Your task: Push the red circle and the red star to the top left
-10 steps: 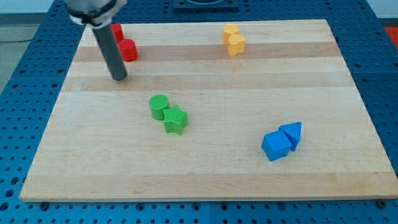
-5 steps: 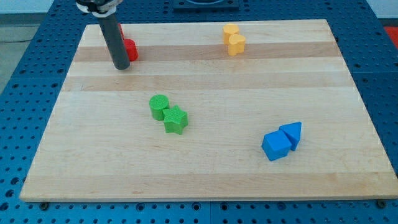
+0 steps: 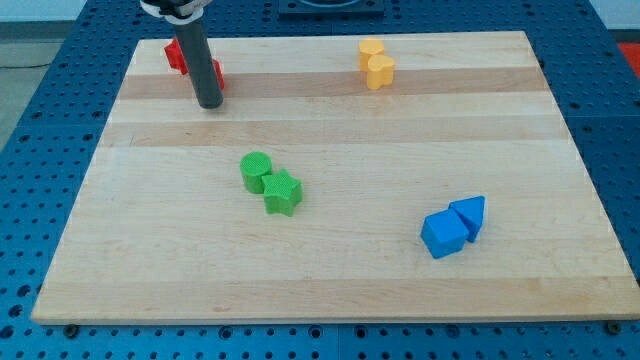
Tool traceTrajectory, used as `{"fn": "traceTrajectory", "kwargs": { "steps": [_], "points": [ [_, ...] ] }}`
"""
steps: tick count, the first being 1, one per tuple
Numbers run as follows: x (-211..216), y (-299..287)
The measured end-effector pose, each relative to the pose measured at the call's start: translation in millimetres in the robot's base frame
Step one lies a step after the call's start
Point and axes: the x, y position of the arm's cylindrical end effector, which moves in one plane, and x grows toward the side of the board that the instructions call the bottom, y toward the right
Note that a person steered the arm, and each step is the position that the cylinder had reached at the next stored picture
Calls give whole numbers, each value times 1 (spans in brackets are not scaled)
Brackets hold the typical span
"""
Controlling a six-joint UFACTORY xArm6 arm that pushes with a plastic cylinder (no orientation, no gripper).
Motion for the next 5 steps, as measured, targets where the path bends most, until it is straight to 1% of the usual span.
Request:
{"fn": "traceTrajectory", "kwargs": {
  "steps": [3,5],
  "points": [
    [-42,-5],
    [-42,3]
  ]
}}
